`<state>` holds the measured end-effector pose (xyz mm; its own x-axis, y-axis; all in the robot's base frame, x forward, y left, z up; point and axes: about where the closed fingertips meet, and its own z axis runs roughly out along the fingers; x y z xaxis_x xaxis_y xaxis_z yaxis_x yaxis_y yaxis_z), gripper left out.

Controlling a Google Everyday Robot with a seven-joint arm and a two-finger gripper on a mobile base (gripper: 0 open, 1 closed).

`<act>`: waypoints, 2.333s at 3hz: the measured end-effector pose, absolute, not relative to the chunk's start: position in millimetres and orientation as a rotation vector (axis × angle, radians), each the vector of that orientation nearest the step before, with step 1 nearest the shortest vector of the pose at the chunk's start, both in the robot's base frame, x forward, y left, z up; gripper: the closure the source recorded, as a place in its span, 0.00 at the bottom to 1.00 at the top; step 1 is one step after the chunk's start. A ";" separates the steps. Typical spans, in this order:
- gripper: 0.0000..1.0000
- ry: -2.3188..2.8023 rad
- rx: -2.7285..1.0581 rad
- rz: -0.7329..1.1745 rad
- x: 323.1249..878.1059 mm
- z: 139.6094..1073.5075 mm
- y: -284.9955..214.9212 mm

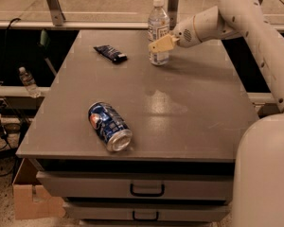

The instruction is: Move blue plastic bottle near rxbar blueberry

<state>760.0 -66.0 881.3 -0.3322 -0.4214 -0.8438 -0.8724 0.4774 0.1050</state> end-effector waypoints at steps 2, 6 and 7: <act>1.00 1.842 -1.109 0.782 762.0 894.8 -9.4; 0.82 1.788 -1.107 0.764 786.7 873.1 1.8; 0.59 1.788 -1.107 0.764 786.7 874.2 1.8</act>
Offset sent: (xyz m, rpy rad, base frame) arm 0.0032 0.0782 0.0318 0.0990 -0.0906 0.0872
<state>786.7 1.8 874.2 -0.2224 -0.3718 -0.9013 -0.9083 0.4151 0.0529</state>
